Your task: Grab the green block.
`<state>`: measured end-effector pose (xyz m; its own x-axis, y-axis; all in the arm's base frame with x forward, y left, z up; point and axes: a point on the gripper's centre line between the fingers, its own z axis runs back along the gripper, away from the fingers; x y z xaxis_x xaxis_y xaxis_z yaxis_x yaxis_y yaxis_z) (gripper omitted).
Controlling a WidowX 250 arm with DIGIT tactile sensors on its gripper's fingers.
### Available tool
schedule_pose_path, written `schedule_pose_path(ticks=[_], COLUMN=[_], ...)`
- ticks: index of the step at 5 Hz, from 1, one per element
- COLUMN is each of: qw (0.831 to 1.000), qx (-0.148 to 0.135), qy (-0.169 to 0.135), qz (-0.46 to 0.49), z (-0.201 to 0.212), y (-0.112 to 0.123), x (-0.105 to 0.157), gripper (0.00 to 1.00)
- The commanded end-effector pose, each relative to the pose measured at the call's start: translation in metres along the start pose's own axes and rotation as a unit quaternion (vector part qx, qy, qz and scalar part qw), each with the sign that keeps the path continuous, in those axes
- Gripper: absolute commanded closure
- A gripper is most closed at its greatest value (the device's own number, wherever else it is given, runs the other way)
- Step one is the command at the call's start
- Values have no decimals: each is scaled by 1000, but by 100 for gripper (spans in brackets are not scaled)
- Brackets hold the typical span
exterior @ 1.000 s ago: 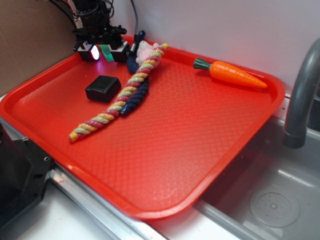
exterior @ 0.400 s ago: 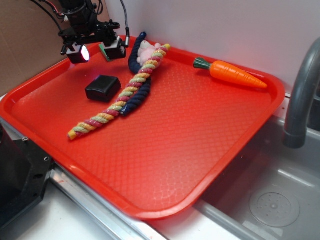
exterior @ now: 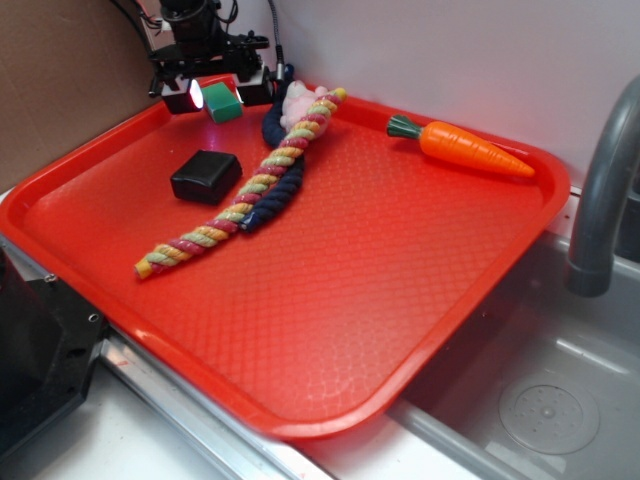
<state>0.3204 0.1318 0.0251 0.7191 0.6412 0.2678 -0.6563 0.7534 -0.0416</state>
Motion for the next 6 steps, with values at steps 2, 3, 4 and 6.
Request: schedule_pose_path(ticks=[2,3,4,6], qw=[999,1000,1000,988], qx=[4,-7,-17,-86], qy=[-5,-2,11,61], qz=[37,22,5,-110], z=[-9,-1,6,82], y=[12,12,11,18], x=[26,16,5,-38], gripper=[0,100,100,100])
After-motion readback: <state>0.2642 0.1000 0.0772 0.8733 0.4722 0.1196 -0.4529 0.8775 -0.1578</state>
